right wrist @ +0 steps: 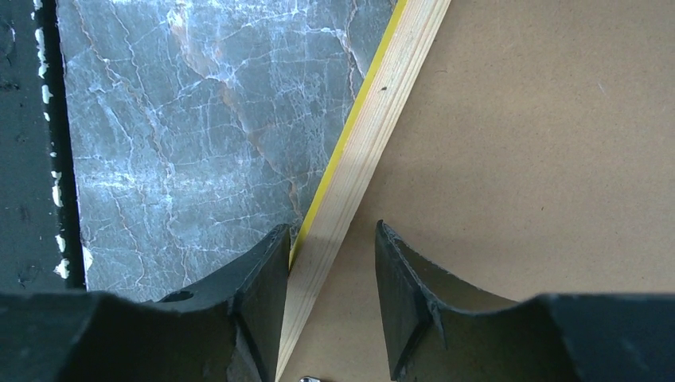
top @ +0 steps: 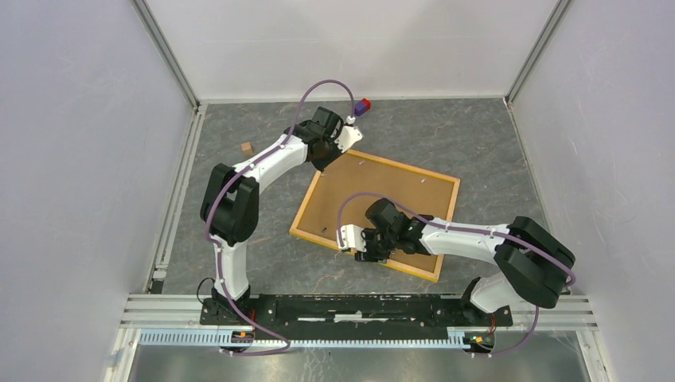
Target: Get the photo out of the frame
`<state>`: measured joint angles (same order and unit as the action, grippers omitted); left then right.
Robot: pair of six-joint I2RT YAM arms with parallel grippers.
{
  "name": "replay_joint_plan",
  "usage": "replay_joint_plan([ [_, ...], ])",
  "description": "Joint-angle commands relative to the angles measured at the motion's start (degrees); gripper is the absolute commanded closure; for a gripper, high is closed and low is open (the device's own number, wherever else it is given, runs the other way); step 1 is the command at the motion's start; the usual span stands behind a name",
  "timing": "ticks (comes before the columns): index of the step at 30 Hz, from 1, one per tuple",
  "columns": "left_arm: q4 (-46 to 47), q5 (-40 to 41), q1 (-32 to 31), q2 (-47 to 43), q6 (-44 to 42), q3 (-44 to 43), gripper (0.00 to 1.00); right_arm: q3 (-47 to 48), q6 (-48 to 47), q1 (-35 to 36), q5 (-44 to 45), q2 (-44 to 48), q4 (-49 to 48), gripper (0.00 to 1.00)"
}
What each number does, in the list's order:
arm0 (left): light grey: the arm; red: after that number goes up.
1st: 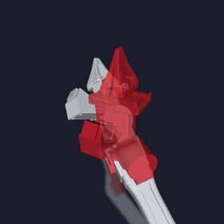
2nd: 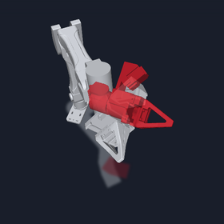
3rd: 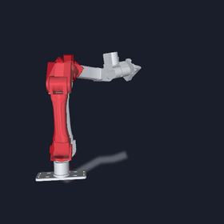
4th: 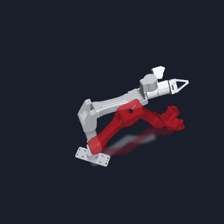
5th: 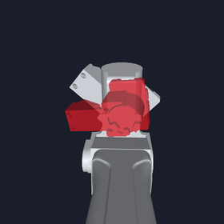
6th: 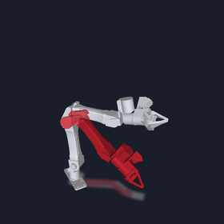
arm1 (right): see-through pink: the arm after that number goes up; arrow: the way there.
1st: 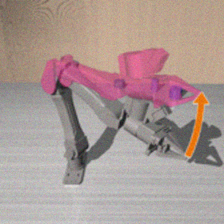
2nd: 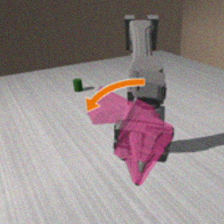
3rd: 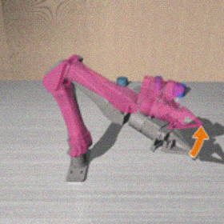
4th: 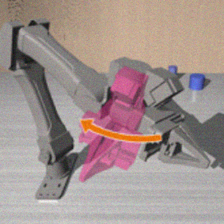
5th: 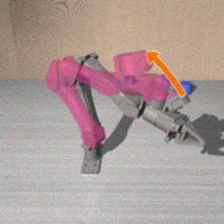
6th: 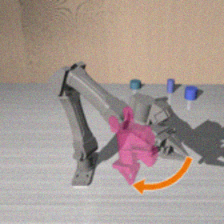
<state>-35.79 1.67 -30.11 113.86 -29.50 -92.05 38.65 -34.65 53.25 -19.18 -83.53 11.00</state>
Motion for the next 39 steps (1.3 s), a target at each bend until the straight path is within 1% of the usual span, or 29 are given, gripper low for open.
replay_joint_plan([
  [1,-0.2,2.8,-0.7,-1.0,-4.7,1.1,0.98,-0.2,0.0,0.4,-0.6,-2.3,3.8,0.53],
  [4,-2.3,2.7,-1.2,-1.5,-5.2,1.6,0.98,-0.2,0.2,0.4,-1.0,-2.5,4.1,0.54],
  [11,-6.3,1.9,-2.5,-2.3,-4.9,2.1,0.98,0.1,0.1,0.3,-1.4,-3.0,4.5,0.62],
  [17,-8.0,-0.5,-2.6,-2.8,-3.6,2.3,0.98,0.2,-0.1,0.3,-1.4,-3.4,4.7,0.68],
  [21,-8.2,-3.3,-2.6,-3.0,-2.2,2.7,0.98,0.2,-0.3,0.4,-1.6,-3.4,4.8,0.70],
  [24,-8.0,-5.2,-2.6,-2.6,-0.7,2.5,0.98,0.3,-0.2,0.3,-1.6,-3.5,4.8,0.70],
  [30,-4.6,-5.8,-2.6,-1.7,2.7,3.7,0.98,0.2,-0.5,0.4,-1.7,-3.3,5.0,0.72],
  [39,0.3,-11.5,-2.5,-3.7,8.1,7.3,0.98,0.1,-1.0,0.3,-2.0,-3.2,5.2,0.76],
])
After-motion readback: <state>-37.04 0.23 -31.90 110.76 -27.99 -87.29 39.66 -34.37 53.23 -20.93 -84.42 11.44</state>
